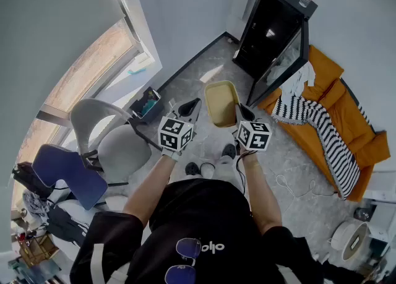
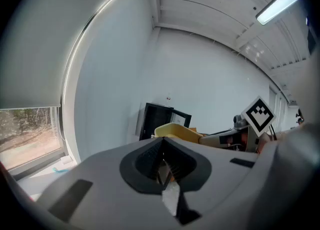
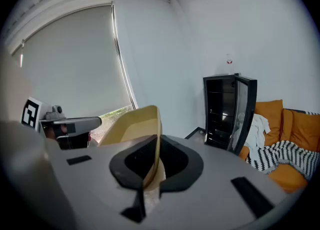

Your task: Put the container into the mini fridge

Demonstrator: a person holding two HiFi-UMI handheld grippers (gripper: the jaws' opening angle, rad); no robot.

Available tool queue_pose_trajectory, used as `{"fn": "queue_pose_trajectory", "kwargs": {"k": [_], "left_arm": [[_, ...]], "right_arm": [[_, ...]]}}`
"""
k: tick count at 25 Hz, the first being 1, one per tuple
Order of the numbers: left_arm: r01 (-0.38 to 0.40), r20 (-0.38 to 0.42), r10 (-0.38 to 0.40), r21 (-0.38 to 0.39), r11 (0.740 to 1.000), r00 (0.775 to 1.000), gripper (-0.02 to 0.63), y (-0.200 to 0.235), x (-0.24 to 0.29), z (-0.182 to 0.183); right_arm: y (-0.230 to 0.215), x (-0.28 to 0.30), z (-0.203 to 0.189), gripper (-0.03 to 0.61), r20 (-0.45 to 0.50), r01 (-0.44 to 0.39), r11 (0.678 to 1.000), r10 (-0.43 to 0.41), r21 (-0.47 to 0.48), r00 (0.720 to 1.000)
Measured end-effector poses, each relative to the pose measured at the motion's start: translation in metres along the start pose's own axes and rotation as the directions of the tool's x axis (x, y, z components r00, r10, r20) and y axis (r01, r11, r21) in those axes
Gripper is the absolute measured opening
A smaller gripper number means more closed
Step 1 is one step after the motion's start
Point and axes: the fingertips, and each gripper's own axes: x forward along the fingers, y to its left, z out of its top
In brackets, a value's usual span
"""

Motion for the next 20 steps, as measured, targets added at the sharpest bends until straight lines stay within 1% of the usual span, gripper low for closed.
{"fn": "queue_pose_trajectory", "kwargs": {"k": [7,20], "left_arm": [[0.000,0.002,0.000,-0.008,1.000,1.000,0.006,0.005,-0.002,0.000],[0.012,0.026,-0.012,-0.005,1.000,1.000,0.006,0.016,-0.010,0.007]], "right_arm": [[0.006,0.003,-0.002,0.021,-0.004,-0.001,1.000,0.001,-0.003,1.000],[0.011,0.004,0.001,0.021,-0.006,0.006,1.000,-0.006,0.025,1.000]]}}
